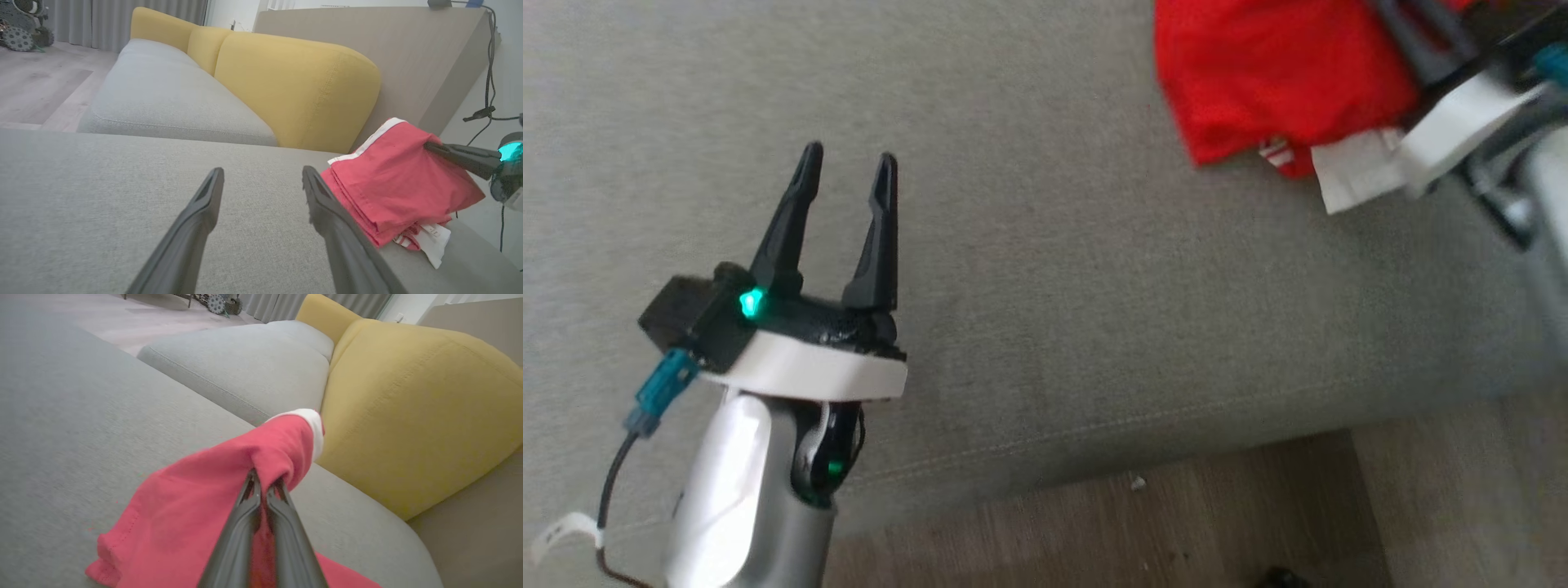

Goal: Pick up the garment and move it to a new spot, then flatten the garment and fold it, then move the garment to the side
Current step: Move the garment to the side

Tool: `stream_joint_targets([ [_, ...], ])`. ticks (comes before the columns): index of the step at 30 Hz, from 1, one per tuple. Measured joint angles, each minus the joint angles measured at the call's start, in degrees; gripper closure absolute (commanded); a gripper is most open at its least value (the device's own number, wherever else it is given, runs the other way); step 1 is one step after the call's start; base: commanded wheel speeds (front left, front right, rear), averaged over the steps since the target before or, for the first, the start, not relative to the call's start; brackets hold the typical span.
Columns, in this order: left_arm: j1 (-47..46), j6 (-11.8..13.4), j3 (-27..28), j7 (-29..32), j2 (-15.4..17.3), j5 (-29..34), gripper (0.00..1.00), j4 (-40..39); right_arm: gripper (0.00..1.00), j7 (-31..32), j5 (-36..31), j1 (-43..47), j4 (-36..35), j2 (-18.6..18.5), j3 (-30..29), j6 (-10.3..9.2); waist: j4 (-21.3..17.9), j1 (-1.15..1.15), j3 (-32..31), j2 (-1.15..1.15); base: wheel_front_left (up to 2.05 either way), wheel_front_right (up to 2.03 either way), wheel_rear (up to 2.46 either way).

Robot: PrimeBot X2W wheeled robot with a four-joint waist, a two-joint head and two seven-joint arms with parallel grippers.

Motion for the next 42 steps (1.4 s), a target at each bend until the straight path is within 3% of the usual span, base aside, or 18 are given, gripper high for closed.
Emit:
stream_joint_targets([
  [11, -5.04, -0.03, -0.87, 0.00, 1.38, 1.52, 0.00, 0.08, 1.00, 1.52, 3.78, -3.56, -1.00, -9.23, 1.22, 0.00, -4.71, 0.01, 7.60, 0.00, 0.00, 0.00, 0.00],
  [20, -6.61, -0.04, -1.26, 0.00, 2.50, 1.51, 0.00, 0.10, 1.00, 3.48, 4.83, -4.05, -3.22, -12.39, -0.70, 0.00, -6.57, 0.00, 10.98, 0.00, 0.00, 0.00, 0.00],
  [25, -7.42, -0.04, -1.42, 0.00, 2.58, 1.51, 0.00, 0.20, 1.00, 4.69, 4.95, -4.00, -4.09, -12.23, -1.77, 0.01, -6.71, 0.00, 11.72, 0.00, 0.00, 0.00, 0.00],
  [26, -7.65, -0.04, -1.51, 0.00, 2.60, 1.51, 0.00, 0.24, 0.88, 5.13, 4.95, -3.99, -4.05, -12.11, -2.32, 0.01, -6.65, 0.00, 11.81, 0.00, 0.00, 0.00, 0.00],
  [27, -7.82, -0.04, -1.60, 0.00, 2.61, 1.49, 0.00, 0.29, 0.22, 5.24, 4.93, -3.92, -4.04, -11.95, -2.88, 0.01, -6.58, 0.00, 11.86, 0.00, 0.00, 0.00, 0.00],
  [28, -7.91, -0.04, -1.67, 0.00, 2.61, 1.49, 0.00, 0.30, 0.00, 5.28, 4.94, -3.78, -4.02, -11.68, -3.76, 0.01, -6.50, 0.00, 11.86, 0.00, 0.00, 0.00, 0.00],
  [36, -7.81, -0.04, -1.09, 0.00, 2.38, 1.22, 0.00, 0.92, 0.00, 7.44, 7.09, -1.18, -4.19, -9.05, -10.42, 0.01, -5.98, 0.00, 9.65, 0.00, 0.00, 0.00, 0.00],
  [42, -7.06, -0.04, -0.20, 0.00, 1.69, 0.37, 0.00, 0.88, 0.00, 7.97, 5.90, -1.19, -9.35, -6.81, -15.46, 0.00, -5.41, 0.00, 6.23, 0.00, 0.00, 0.00, 0.00],
])
